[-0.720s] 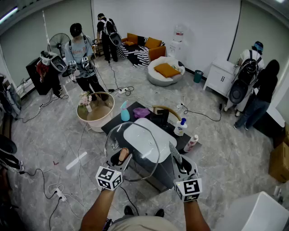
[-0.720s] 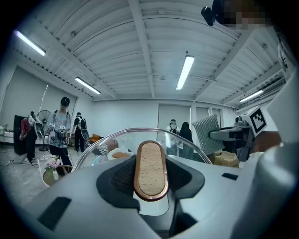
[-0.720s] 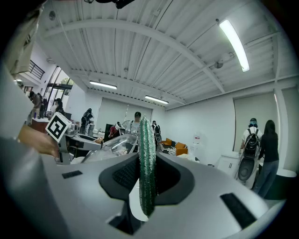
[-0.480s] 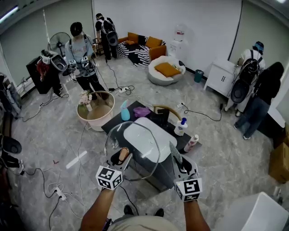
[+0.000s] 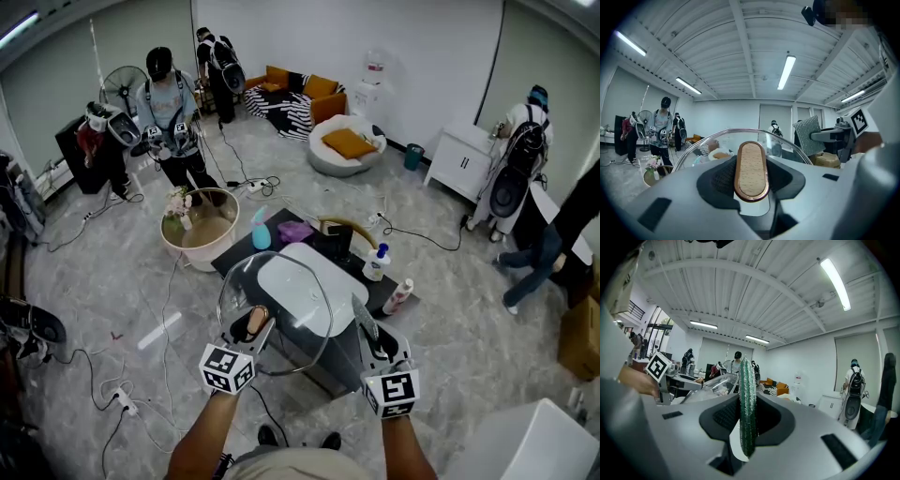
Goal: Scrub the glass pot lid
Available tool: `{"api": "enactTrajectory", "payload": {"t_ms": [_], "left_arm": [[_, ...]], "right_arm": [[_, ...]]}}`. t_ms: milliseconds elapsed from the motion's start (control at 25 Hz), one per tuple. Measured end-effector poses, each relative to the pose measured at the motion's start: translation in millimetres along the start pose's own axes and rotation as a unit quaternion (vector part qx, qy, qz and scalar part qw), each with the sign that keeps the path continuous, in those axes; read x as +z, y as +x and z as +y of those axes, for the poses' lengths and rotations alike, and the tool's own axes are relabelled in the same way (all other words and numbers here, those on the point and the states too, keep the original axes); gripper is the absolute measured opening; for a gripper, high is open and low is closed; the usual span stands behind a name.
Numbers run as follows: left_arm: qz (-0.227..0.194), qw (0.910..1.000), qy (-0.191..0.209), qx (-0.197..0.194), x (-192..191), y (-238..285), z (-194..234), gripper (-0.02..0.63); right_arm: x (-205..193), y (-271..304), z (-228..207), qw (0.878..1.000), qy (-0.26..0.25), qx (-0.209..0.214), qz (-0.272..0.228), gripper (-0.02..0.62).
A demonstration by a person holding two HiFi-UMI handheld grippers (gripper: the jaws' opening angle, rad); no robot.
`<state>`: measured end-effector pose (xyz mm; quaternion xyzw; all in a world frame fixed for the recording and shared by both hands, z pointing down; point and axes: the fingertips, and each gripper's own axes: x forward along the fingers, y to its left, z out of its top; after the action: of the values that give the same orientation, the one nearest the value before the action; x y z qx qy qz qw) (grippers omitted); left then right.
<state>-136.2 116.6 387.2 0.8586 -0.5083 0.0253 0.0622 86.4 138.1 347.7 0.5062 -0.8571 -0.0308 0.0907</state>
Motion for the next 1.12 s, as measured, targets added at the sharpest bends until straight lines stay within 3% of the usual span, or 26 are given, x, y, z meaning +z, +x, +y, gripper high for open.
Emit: {"api": "enactTrajectory", "payload": {"t_ms": [680,880,1120], "left_arm": [[0.008,0.9978,-0.004,-0.066,-9,3,41,0.173],[0.016,0.9966,-0.007,-0.081,-21,2,49,0.172],[0.034,0.9961,-0.020,-0.079,-35,37,64,0.173]], "right_arm": [[10,23,44,0.999,0.021,-0.044,-0.010,0.083],[5,33,65,0.999,0.000,-0.038,0.008,0.083],[0,72,55,0.999,-0.016,-0.020,0.019,0.083]]}}
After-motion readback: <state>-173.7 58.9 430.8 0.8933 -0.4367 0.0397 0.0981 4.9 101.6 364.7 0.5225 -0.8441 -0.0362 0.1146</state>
